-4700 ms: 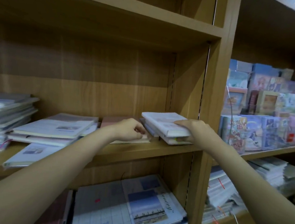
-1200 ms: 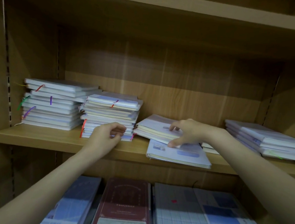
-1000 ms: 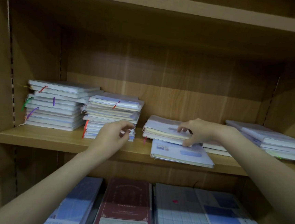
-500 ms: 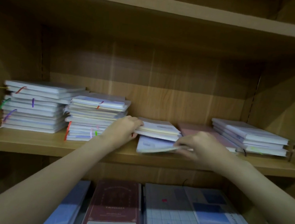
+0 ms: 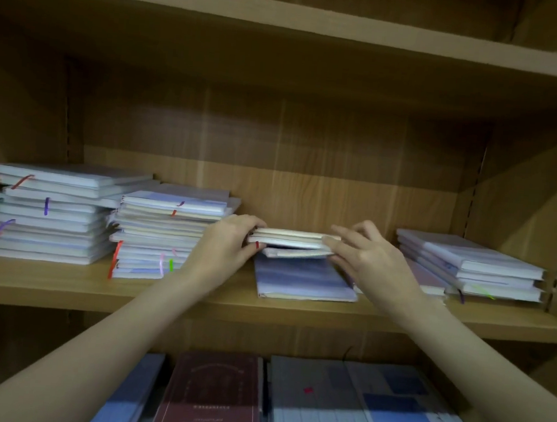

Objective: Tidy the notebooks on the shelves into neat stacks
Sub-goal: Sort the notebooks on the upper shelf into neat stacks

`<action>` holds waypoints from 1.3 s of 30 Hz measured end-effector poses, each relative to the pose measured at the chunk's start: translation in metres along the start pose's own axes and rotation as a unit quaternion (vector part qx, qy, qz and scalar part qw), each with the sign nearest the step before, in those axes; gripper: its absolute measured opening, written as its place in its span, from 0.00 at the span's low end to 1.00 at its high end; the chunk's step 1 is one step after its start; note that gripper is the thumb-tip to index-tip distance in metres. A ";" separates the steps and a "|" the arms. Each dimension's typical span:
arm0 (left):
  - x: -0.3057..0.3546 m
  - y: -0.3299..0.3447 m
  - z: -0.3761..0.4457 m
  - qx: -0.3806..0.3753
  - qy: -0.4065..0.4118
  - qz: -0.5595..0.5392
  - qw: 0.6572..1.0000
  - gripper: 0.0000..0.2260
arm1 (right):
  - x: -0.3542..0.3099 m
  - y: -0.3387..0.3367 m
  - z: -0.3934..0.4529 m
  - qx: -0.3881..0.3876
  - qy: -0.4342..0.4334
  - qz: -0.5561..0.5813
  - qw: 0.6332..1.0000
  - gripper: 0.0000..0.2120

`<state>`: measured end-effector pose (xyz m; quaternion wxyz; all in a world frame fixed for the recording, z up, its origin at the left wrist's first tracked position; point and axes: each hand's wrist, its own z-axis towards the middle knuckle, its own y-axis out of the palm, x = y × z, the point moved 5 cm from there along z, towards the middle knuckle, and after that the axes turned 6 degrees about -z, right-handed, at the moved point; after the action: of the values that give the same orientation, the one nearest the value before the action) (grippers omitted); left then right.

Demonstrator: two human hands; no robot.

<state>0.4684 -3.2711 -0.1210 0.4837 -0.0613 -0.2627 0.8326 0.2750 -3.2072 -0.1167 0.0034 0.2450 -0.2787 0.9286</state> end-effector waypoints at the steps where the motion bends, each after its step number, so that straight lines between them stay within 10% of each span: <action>1: 0.000 0.003 -0.007 -0.001 0.013 0.003 1.000 0.09 | -0.004 0.006 -0.007 0.002 -0.024 -0.025 0.999 0.19; 10: -0.001 0.008 -0.034 -0.054 0.017 0.017 0.998 0.12 | -0.025 0.029 -0.019 -0.069 -0.005 -0.008 0.998 0.15; 21: -0.014 0.018 -0.056 -0.177 -0.275 -0.192 0.925 0.44 | 0.013 0.045 -0.024 -0.268 0.166 0.256 0.914 0.39; 28: -0.019 0.024 -0.046 -0.174 -0.314 -0.305 0.882 0.18 | 0.011 0.055 -0.014 -0.351 0.195 0.349 0.847 0.42; 39: -0.022 0.028 -0.047 -0.194 -0.287 -0.326 0.880 0.21 | 0.012 0.051 -0.031 -0.200 0.240 0.372 0.874 0.35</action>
<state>0.4751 -3.2829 -0.1787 0.6101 0.1767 -0.5513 0.5410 0.2434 -3.2360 -0.1600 -0.2269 -0.1130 -0.5196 0.8159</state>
